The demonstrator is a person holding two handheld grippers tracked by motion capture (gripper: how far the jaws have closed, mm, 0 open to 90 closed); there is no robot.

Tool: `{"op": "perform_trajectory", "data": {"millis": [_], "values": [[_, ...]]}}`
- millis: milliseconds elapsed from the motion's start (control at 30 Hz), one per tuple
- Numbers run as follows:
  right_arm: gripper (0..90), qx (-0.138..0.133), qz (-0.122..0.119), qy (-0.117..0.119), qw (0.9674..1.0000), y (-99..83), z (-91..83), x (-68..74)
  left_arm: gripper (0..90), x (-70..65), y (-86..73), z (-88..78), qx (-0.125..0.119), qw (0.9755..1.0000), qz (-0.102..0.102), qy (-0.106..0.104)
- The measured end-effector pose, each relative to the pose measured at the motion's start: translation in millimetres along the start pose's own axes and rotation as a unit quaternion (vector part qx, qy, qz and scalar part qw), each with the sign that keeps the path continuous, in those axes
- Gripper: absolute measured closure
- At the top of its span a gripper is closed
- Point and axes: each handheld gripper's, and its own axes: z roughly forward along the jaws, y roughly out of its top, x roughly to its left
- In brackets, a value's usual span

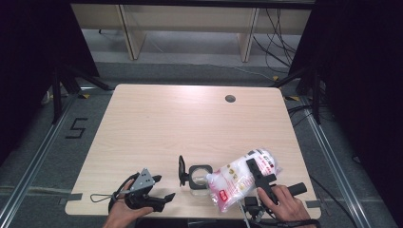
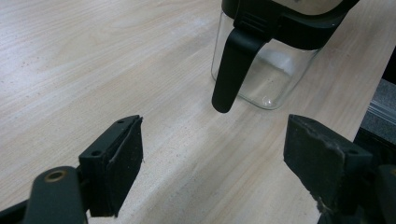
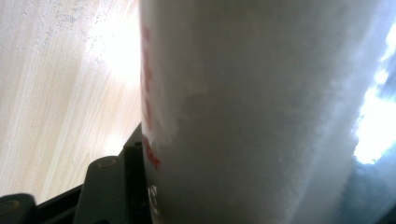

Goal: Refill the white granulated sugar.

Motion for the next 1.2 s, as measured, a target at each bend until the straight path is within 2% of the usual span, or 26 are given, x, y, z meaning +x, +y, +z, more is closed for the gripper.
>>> {"op": "perform_trajectory", "data": {"millis": [33, 100, 133, 167, 200, 267, 300, 333, 367, 400, 467, 500, 533, 567, 600, 633, 667, 700, 733, 767, 900, 933, 1000, 1033, 1133, 1200], "values": [[40.6, 0.004, -0.034, -0.005, 0.9994, -1.1, -0.3, -5.0, 19.4, -0.7, -0.2, 0.4, 0.0, 1.0, -0.008, -0.002], [40.6, 0.004, -0.035, -0.004, 0.9994, -0.8, 0.1, -5.3, 19.4, -0.4, 0.3, 0.4, 0.002, 1.0, -0.004, 0.0], [40.7, 0.004, -0.035, -0.004, 0.9994, -0.6, 0.1, -5.1, 19.4, 0.7, 0.5, -0.4, 0.007, 0.9999, 0.009, 0.002], [40.7, 0.006, -0.033, -0.005, 0.9994, -0.4, 0.1, -4.8, 19.4, -1.2, 0.1, 0.8, -0.005, 1.0, -0.003, -0.003], [40.7, 0.005, -0.035, -0.004, 0.9994, -0.2, 0.3, -5.2, 19.4, 1.3, 0.4, -0.6, 0.005, 0.9999, 0.009, 0.0], [40.8, 0.001, -0.037, -0.004, 0.9993, 0.0, 1.1, -5.7, 19.4, -0.8, 0.2, 0.2, -0.004, 0.9999, -0.011, 0.0], [40.8, 0.008, -0.016, 0.0, 0.9998, -0.6, 0.1, -2.6, 19.4, -1.2, 0.1, 0.5, -0.006, 0.9999, -0.014, 0.0], [40.8, 0.003, -0.03, -0.001, 0.9995, -0.4, 0.6, -4.9, 19.4, -0.3, 0.0, 0.1, -0.002, 1.0, -0.006, -0.002], [40.9, 0.003, -0.027, -0.001, 0.9996, -0.8, 0.7, -4.7, 19.4, -1.3, -0.2, 0.8, -0.005, 0.9999, -0.011, -0.003], [40.9, 0.0, -0.035, -0.001, 0.9994, -0.9, 1.5, -6.2, 19.4, 1.6, 0.7, -0.7, 0.006, 0.9999, 0.014, 0.0], [40.9, 0.002, -0.036, -0.003, 0.9994, -1.2, 1.3, -5.4, 19.4, -0.4, 0.1, 0.7, -0.008, 1.0, 0.0, -0.001], [40.9, -0.006, -0.005, -0.003, 1.0, -1.0, 2.2, -1.6, 19.4, -0.2, 0.4, 0.1, -0.006, 1.0, 0.002, -0.001], [41.0, -0.009, 0.001, -0.003, 1.0, -1.0, 2.6, -0.9, 19.4, 0.1, 0.4, 0.3, -0.008, 1.0, 0.002, -0.001], [41.0, -0.008, 0.004, 0.0, 1.0, -1.2, 3.0, -0.2, 19.4, -1.4, -0.1, 0.5, -0.007, 0.9999, -0.013, 0.0], [41.0, -0.015, 0.001, -0.016, 0.9998, -1.4, 3.5, 0.2, 19.5, -1.5, 0.2, 0.4, -0.008, 0.9999, -0.015, 0.0], [41.0, -0.012, -0.006, -0.017, 0.9998, -1.8, 2.9, -0.8, 19.4, -0.4, 1.0, -1.7, 0.007, 0.9999, -0.004, 0.008], [41.0, -0.015, 0.011, -0.013, 0.9997, -1.9, 3.3, 1.2, 19.4, 0.0, 0.5, 0.0, -0.006, 1.0, 0.001, -0.001], [41.0, -0.017, 0.007, -0.016, 0.9997, -2.0, 3.3, 0.0, 19.5, 0.3, 0.5, 0.0, -0.006, 1.0, 0.005, -0.001], [41.1, -0.004, -0.017, -0.017, 0.9997, -3.4, 2.0, -3.5, 19.5, 0.3, 0.5, -0.1, -0.005, 1.0, 0.004, -0.001], [41.1, -0.001, 0.021, 0.001, 0.9998, -2.5, 1.4, 0.4, 19.4, 0.5, 0.5, 0.2, -0.007, 1.0, 0.004, -0.002], [41.1, -0.006, 0.013, 0.003, 0.9999, -2.8, 1.3, -3.5, 19.5, 1.6, 0.6, -1.0, 0.002, 0.9999, 0.01, 0.002], [41.1, -0.005, 0.014, 0.003, 0.9999, -2.7, 1.5, -2.8, 19.4, 0.4, 0.2, 0.3, -0.008, 1.0, 0.001, -0.001], [41.1, -0.011, 0.014, -0.001, 0.9998, -3.4, 2.1, -1.9, 19.5, -0.1, 0.8, -0.4, -0.006, 1.0, 0.004, 0.001], [41.1, -0.019, 0.018, -0.014, 0.9996, -4.1, 3.6, -0.1, 19.4, -0.1, 0.7, -0.3, -0.006, 1.0, 0.004, 0.001], [41.1, -0.017, 0.034, -0.009, 0.9992, -4.0, 4.1, 3.0, 19.4, -0.1, 1.4, -1.2, -0.001, 1.0, 0.003, 0.001], [41.1, -0.019, 0.03, -0.009, 0.9993, -3.9, 4.3, 2.4, 19.4, -0.2, 0.7, -0.5, -0.006, 1.0, 0.004, 0.002]]}}
